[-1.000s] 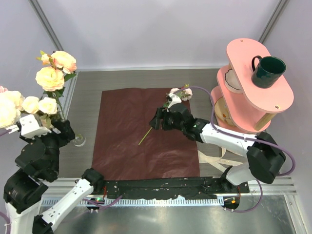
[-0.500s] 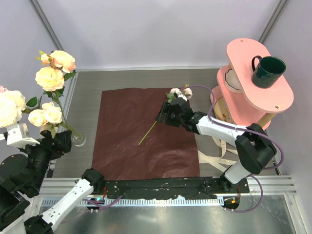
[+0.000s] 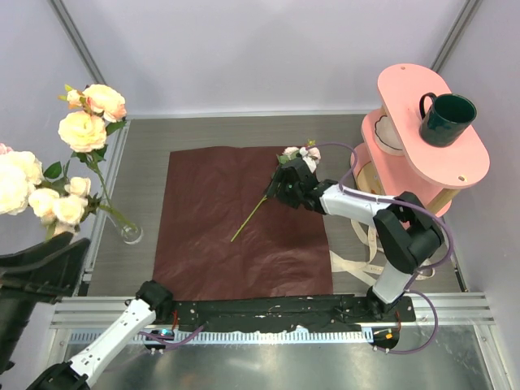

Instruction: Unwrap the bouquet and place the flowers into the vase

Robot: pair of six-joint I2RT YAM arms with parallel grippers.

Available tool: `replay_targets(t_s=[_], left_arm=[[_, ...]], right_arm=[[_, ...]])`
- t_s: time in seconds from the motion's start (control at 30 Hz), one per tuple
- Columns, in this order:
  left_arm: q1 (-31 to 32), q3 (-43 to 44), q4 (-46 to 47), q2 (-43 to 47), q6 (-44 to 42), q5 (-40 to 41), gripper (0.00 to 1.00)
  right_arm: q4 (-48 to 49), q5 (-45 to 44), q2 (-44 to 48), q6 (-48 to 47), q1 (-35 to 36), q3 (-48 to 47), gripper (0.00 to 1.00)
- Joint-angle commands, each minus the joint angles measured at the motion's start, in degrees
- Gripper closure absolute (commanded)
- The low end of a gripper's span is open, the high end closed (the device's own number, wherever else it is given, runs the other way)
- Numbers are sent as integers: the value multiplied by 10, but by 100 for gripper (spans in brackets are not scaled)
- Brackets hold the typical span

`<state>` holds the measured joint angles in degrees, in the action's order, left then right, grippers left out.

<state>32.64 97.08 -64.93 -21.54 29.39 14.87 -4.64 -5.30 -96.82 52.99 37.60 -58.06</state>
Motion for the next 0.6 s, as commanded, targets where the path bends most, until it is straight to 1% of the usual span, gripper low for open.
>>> replay_targets(t_s=[0.0, 0.03, 0.13, 0.3, 0.43, 0.57], left_arm=[[1, 63, 54, -45, -52, -74, 31], [2, 87, 55, -54, -60, -80, 31], [2, 117, 76, -84, -64, -108, 29], [2, 133, 142, -128, -52, -191, 28], [2, 129, 164, -162, -45, -205, 29], [2, 92, 200, -156, -47, -193, 30]], right_arm=[[14, -28, -19, 28, -9, -38, 33], [14, -31, -24, 29, -10, -42, 33], [12, -43, -42, 40, -12, -57, 32], [0, -52, -71, 58, -12, -89, 30], [-4, -57, -84, 62, -14, -100, 30], [-3, -59, -81, 53, -14, -100, 30]])
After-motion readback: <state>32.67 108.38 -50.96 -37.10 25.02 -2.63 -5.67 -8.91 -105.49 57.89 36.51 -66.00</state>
